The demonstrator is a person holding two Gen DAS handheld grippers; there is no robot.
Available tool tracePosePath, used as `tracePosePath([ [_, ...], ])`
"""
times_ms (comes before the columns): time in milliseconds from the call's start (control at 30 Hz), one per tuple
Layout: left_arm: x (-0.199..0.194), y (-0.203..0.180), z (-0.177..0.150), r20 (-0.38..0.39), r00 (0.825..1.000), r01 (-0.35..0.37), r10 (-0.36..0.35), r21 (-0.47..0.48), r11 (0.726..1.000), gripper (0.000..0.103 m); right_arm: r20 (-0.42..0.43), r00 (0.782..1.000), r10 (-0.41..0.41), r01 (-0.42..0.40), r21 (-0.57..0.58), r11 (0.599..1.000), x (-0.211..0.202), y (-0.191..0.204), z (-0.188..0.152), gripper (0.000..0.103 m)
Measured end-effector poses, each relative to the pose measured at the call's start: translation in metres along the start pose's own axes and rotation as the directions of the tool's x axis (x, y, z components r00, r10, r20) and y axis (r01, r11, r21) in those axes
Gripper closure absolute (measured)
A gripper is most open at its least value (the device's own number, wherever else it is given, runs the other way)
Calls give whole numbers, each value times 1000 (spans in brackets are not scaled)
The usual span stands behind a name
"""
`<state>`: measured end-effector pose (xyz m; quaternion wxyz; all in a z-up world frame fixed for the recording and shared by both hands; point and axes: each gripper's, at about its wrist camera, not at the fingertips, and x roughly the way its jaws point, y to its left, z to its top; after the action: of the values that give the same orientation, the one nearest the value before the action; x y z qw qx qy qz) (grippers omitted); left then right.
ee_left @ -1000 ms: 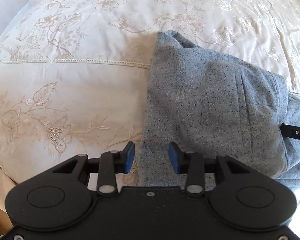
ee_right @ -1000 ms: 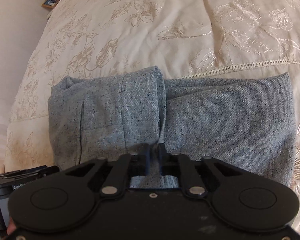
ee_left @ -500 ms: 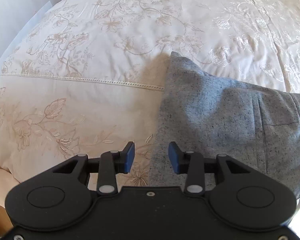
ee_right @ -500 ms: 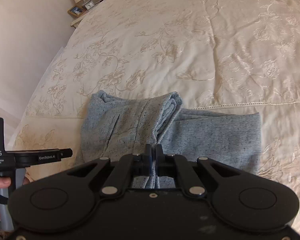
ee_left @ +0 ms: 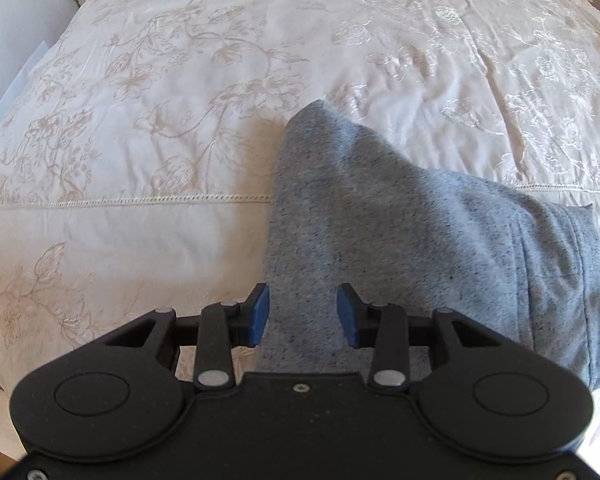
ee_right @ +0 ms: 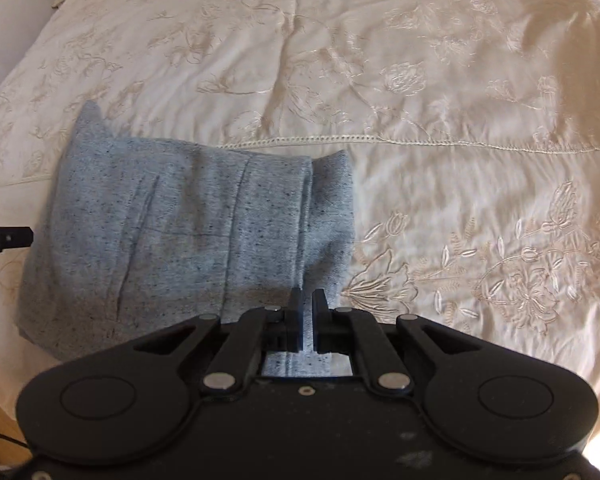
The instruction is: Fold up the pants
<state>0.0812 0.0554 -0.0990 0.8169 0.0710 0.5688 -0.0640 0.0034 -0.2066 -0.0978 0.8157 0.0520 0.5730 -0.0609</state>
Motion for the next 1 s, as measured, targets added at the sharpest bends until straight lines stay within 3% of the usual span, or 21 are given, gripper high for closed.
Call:
tracePosePath([
  [133, -1, -15, 17, 24, 999, 32, -33, 32, 999, 55, 141, 989, 45, -48, 18, 999, -21, 9, 13, 85],
  [200, 3, -21, 25, 22, 999, 31, -32, 47, 998, 55, 151, 986, 66, -61, -39, 997, -17, 23, 25, 83],
  [300, 7, -24, 34, 19, 999, 34, -35, 55, 998, 55, 167, 985, 36, -23, -77, 997, 1, 36, 41, 80],
  [400, 8, -23, 38, 16, 999, 26, -27, 63, 998, 55, 120, 993, -16, 17, -2, 1000, 20, 27, 55, 79],
  [500, 10, -18, 38, 5, 1000, 20, -20, 62, 998, 55, 92, 996, 2, -10, 93, 996, 33, 8, 60, 76],
  [567, 11, -15, 38, -6, 1000, 13, -12, 58, 998, 55, 73, 997, 32, -42, 144, 989, 39, -2, 61, 74],
  [667, 13, -11, 41, -9, 1000, -1, 2, 46, 999, 55, 53, 986, 155, -163, 246, 955, 48, -18, 61, 73],
  [733, 13, -10, 45, -10, 1000, -4, 4, 32, 999, 55, 54, 964, 260, -264, 303, 916, 51, -27, 61, 95],
  [800, 12, -11, 49, -7, 1000, 10, -10, 18, 1000, 55, 91, 955, 283, -297, 319, 900, 38, -31, 59, 98],
  [867, 15, -16, 54, 0, 1000, 21, -21, 7, 1000, 55, 145, 967, 209, -244, 299, 923, 16, -30, 56, 99],
  [933, 24, -25, 60, -7, 999, 34, -34, 7, 999, 55, 183, 979, 85, -128, 239, 963, 3, -23, 52, 99],
  [1000, 38, -37, 66, -23, 999, 41, -40, 26, 999, 55, 149, 988, 48, -74, 176, 982, 13, -17, 50, 99],
])
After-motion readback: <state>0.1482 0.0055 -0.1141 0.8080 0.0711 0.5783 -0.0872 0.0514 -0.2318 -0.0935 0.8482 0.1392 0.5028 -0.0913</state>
